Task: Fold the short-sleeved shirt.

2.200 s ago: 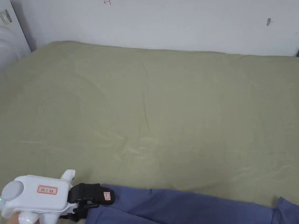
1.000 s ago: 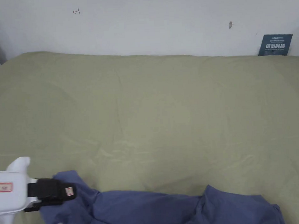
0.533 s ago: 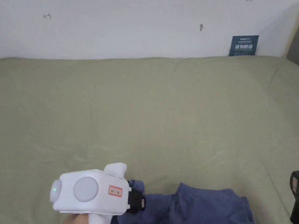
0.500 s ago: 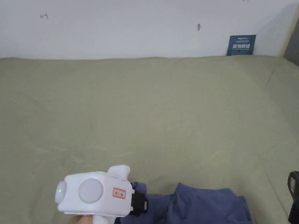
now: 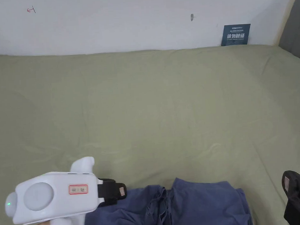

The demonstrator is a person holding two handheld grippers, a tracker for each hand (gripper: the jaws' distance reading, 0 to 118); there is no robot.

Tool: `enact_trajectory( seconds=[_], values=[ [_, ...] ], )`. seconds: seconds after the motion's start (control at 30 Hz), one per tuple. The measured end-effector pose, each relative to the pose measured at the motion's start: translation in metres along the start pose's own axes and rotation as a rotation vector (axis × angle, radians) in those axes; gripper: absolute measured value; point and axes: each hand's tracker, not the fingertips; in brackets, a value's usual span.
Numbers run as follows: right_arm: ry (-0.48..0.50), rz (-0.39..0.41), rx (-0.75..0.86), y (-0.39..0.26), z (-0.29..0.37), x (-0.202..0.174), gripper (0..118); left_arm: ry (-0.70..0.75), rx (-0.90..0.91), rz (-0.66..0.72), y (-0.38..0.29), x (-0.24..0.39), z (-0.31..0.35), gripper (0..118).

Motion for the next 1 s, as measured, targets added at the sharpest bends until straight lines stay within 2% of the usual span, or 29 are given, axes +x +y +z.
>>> enact_trajectory(
  seconds=[0.07,0.13,0.23,0.37,0.47,0.5,0.63,0.77,1.0],
  values=[
    [0.008,0.001,-0.002,-0.001,-0.002,0.001,0,0.012,-0.04,-0.005,0.003,-0.016,0.001,0],
    [0.012,0.004,-0.008,-0.002,-0.003,0.0,0,0.016,-0.057,0.067,0.001,-0.025,-0.007,0],
    [0.012,0.005,-0.016,-0.002,-0.003,-0.001,0,0.0,-0.102,0.073,-0.01,-0.024,-0.036,0],
    [0.004,0.007,-0.037,-0.003,-0.002,-0.005,0,-0.167,-0.222,0.157,-0.029,-0.004,-0.09,0],
    [-0.005,0.011,-0.052,-0.007,-0.003,0.003,0,-0.062,-0.247,0.039,-0.053,0.014,-0.125,0],
    [-0.009,0.012,-0.058,-0.007,-0.003,0.005,0,-0.113,-0.235,0.061,-0.055,0.017,-0.124,0],
    [-0.012,0.014,-0.066,-0.007,-0.006,0.007,0,-0.083,-0.23,0.025,-0.048,0.025,-0.112,0],
    [0.003,0.005,-0.057,-0.002,-0.01,0.002,0,-0.111,-0.161,0.005,-0.033,0.021,-0.062,0],
    [0.051,0.012,-0.026,0.005,-0.012,-0.014,0,-0.001,-0.011,0.056,-0.011,-0.044,0.037,0]
  ],
)
